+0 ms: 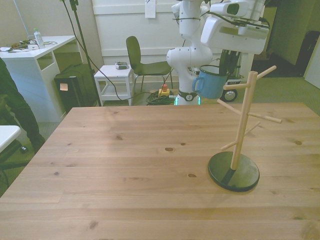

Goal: Hang the mug

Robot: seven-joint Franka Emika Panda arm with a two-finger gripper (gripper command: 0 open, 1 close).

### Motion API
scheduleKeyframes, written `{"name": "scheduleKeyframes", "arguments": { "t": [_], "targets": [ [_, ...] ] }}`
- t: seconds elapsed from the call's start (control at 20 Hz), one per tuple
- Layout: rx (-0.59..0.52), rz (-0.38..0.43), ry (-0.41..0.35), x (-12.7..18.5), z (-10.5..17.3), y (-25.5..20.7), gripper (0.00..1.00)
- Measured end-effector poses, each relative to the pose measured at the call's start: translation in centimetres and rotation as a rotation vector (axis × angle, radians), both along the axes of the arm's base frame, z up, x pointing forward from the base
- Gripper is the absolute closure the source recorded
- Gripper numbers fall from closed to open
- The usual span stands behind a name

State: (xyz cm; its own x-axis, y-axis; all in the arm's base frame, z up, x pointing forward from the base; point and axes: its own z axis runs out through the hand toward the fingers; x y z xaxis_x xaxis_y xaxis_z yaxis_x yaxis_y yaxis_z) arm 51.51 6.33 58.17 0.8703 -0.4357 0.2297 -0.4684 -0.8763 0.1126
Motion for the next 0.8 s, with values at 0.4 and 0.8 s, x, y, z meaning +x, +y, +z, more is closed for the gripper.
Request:
{"name": "scheduleKeyframes", "arguments": {
  "t": [0.4, 0.8],
  "targets": [
    [-0.006, 0.004, 0.018, 1.3, -1.1, 1.6, 1.00],
    [-0.009, 0.016, 0.018, 1.4, -1.4, 3.3, 1.00]
  ]
}}
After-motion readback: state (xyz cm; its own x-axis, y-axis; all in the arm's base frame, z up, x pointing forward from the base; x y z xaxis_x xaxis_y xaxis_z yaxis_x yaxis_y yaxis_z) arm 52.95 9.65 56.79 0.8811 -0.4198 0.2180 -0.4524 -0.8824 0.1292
